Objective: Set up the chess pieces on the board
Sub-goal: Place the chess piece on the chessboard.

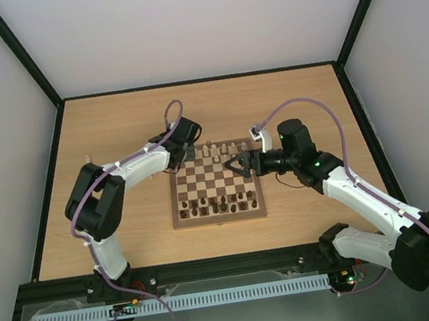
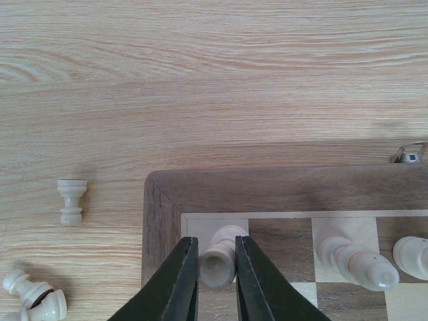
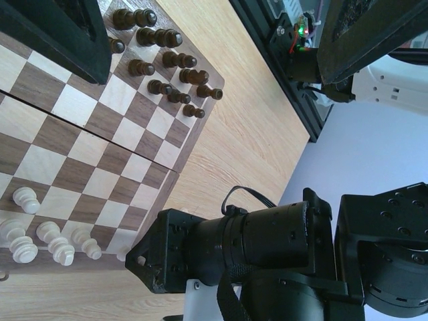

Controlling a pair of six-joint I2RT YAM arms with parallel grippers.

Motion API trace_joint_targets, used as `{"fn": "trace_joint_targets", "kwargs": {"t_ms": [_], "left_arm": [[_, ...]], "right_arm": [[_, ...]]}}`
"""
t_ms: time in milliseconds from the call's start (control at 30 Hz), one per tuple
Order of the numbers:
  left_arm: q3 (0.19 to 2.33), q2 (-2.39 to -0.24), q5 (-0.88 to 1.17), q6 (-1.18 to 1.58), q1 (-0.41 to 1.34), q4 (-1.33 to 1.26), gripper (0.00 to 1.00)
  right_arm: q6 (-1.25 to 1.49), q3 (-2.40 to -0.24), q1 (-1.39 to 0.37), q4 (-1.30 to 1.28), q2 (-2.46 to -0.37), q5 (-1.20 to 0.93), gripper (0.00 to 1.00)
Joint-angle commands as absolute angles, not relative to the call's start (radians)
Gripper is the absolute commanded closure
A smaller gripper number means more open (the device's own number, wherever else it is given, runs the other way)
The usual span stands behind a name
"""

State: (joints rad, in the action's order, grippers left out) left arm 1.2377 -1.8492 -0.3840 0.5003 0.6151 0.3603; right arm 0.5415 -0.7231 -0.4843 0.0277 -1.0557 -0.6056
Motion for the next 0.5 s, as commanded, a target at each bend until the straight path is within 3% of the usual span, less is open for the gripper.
{"fn": "trace_joint_targets", "kwargs": {"t_ms": [0, 267, 467], "left_arm": [[1.263, -1.877, -0.42, 0.503, 0.62, 0.395, 0.84], [1.273, -1.89, -0.431, 0.506, 0.62, 0.418, 0.83], [1.28, -1.901, -0.429, 0.505, 0.62, 0.428, 0.77]], "right_arm": [[0.537, -0.706, -0.479, 0.038, -1.048, -0.637, 0.15], [0.538, -0.704, -0.479, 0.043, -1.046, -0.642, 0.15], [0.538, -0.704, -0.479, 0.043, -1.047, -0.643, 0.15]]}}
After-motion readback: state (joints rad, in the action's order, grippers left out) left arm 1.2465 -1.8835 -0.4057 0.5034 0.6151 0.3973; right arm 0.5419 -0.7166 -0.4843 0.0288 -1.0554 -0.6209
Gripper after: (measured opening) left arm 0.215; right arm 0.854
